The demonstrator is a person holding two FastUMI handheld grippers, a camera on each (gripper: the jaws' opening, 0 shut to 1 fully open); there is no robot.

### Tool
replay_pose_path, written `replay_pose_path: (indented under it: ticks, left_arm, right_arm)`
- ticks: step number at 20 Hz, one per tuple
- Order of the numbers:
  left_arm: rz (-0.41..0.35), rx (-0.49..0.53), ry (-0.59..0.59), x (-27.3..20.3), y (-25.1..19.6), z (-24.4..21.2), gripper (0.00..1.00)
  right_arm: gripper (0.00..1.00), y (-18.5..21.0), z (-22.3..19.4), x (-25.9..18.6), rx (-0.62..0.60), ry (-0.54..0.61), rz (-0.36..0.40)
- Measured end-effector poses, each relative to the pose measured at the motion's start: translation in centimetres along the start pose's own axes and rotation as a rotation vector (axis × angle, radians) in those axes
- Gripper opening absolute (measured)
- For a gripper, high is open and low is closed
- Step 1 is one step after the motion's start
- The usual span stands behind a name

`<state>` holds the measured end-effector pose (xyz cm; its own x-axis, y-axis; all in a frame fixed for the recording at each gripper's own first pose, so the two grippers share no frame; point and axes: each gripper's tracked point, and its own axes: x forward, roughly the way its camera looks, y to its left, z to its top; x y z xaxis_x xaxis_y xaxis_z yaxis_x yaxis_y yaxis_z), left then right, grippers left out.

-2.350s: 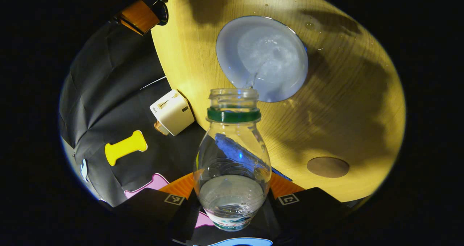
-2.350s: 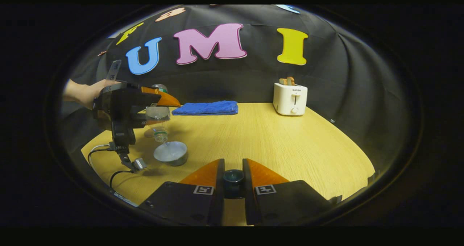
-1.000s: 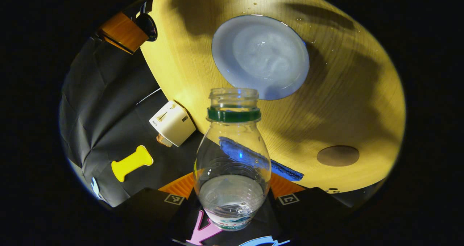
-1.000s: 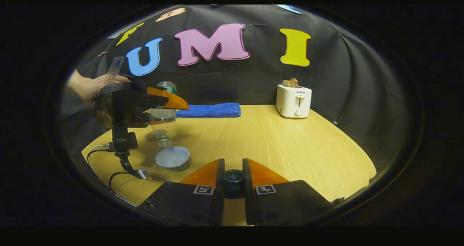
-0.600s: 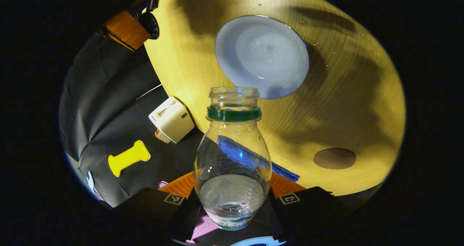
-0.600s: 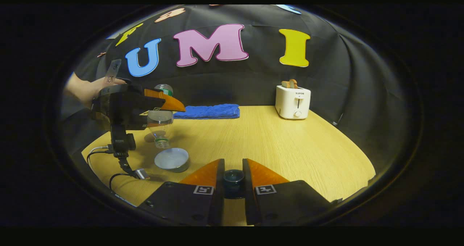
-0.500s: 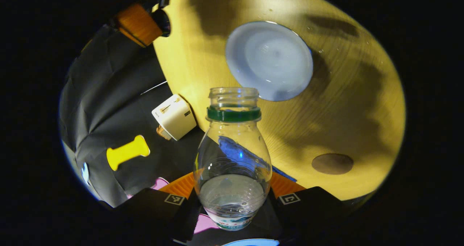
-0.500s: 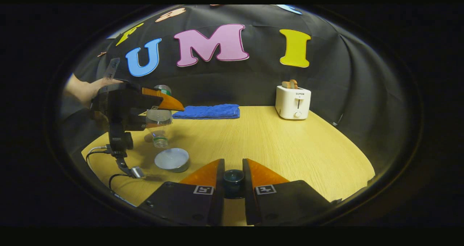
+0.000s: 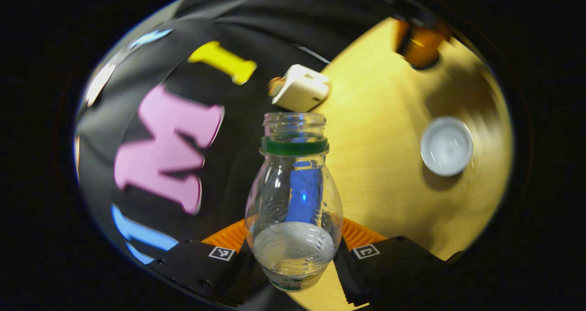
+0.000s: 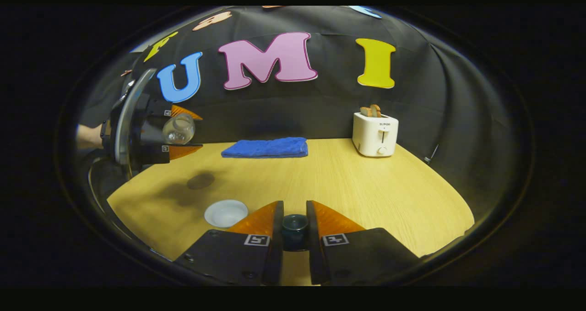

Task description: Open the teacup lid with one hand, grasp the water bottle and pour water into the teacup with the other hand; after pouring, place the water bottle on the coaster and then close the teacup lid.

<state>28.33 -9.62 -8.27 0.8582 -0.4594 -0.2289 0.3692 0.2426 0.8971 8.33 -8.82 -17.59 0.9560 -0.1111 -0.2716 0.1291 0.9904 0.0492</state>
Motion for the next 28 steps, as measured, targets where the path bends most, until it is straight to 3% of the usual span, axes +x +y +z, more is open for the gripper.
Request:
replay_pose_path:
  ticks: [3, 5, 6, 7, 11, 12, 13, 19, 21, 24, 28]
  left_arm:
    - [0.018, -0.388, -0.087, 0.7, 1.2, 0.0, 0.78]
    - [0.012, -0.573, -0.135, 1.5, 1.4, -0.5, 0.78]
    - [0.005, -0.655, -0.169, 1.6, 1.2, -0.1, 0.78]
    - [0.005, -0.755, -0.203, 2.0, 0.9, -0.4, 0.78]
    - [-0.02, -1.112, -0.255, 4.4, -1.5, -0.9, 0.78]
    - [-0.021, -1.148, -0.231, 5.1, -2.4, -1.2, 0.79]
    - [-0.019, -1.158, -0.212, 5.1, -2.5, -1.2, 0.79]
    - [0.011, -1.129, -0.189, 6.3, -3.2, -1.7, 0.79]
    - [0.017, -1.11, -0.172, 6.5, -3.6, -2.1, 0.79]
    - [0.037, -1.12, -0.182, 6.7, -3.3, -2.0, 0.81]
    - [0.01, -1.131, -0.156, 6.0, -4.0, -2.0, 0.83]
  right_arm:
    - [0.27, 1.2, 0.9, 0.9, -0.013, -0.013, 0.012]
    - [0.27, 2.0, 1.0, 1.3, -0.021, -0.015, 0.021]
    - [0.22, 2.4, 1.0, 1.4, -0.024, -0.014, 0.024]
    - [0.27, 2.7, 0.8, 1.6, -0.025, -0.014, 0.026]
    - [0.27, 3.8, 0.1, 2.0, -0.011, -0.007, 0.025]
    - [0.31, 4.1, -0.1, 2.2, -0.006, -0.001, 0.027]
    - [0.27, 4.3, -0.1, 2.3, -0.005, -0.001, 0.029]
    - [0.27, 5.6, 0.0, 2.8, -0.008, -0.001, 0.042]
    - [0.32, 6.2, 0.0, 3.0, -0.01, -0.001, 0.051]
    - [0.22, 6.6, 0.1, 2.9, -0.017, -0.005, 0.062]
    - [0.22, 6.9, 0.2, 2.7, -0.021, -0.006, 0.068]
